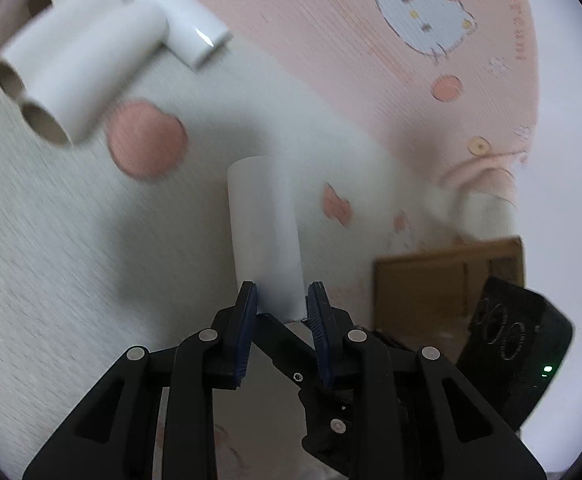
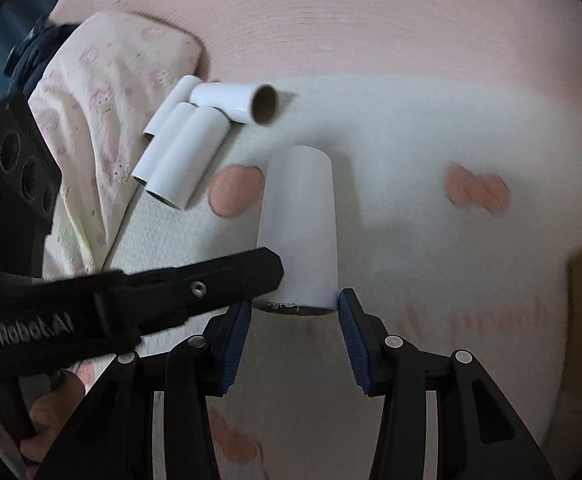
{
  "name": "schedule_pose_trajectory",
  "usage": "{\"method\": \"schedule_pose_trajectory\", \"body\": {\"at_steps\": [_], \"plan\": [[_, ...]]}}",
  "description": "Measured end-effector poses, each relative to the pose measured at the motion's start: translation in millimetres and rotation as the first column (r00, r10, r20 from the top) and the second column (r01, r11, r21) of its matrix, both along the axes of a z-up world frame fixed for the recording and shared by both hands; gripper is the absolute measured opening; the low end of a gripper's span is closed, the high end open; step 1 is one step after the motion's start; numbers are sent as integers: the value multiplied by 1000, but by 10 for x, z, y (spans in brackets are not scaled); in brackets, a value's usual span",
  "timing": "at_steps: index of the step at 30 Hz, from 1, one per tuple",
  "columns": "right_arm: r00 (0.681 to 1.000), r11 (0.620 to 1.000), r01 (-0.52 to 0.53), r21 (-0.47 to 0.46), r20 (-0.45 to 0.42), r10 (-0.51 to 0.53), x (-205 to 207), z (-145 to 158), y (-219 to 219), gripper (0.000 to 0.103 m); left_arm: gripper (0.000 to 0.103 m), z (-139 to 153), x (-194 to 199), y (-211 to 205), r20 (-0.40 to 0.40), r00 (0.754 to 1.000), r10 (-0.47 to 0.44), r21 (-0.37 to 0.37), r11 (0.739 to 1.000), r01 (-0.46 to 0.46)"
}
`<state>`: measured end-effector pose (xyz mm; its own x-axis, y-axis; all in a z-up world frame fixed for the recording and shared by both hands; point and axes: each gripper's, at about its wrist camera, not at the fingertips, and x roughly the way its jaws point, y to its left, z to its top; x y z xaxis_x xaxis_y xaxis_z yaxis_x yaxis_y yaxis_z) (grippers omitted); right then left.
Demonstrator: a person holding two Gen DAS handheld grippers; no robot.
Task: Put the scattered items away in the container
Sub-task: 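Lift the tube with both grippers off the bed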
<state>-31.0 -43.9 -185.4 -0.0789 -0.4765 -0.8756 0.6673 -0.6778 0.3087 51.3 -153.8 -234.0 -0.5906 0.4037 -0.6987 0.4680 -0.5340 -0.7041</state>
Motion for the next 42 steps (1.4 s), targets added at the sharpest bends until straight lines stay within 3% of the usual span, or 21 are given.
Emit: {"method": "schedule_pose_trajectory", "body": {"at_steps": [9, 13, 22, 29, 33, 35, 42], "plan": [[999, 997, -21, 76, -36, 24, 158, 102, 195, 43, 29, 46, 60, 224, 3, 999, -49, -54, 997, 49], [998, 997, -38, 64, -42, 41, 165, 166, 159, 43, 29, 119, 78, 145, -1, 1000, -15, -89, 996, 15], [998, 1000, 6, -3, -62, -6, 71, 276, 183, 43, 32, 76, -25, -24, 13, 1000, -1, -55, 998, 2], [999, 999, -24, 49, -44, 26, 9, 150, 84, 43, 32, -46, -129, -15, 52, 999, 15, -56, 998, -12], [999, 999, -33, 33, 7, 33, -60, 90, 27, 43, 32, -120, -185, -61, 73, 997, 11, -52, 999, -7], [998, 999, -41, 35, 46, 39, -94, 38, -13, 43, 32, -146, -206, -91, 72, 997, 6, -25, 1000, -4], [995, 999, -31, 43, 91, 27, -104, -95, -57, 43, 33, -113, -234, -50, 61, 998, -25, -54, 998, 28]]}}
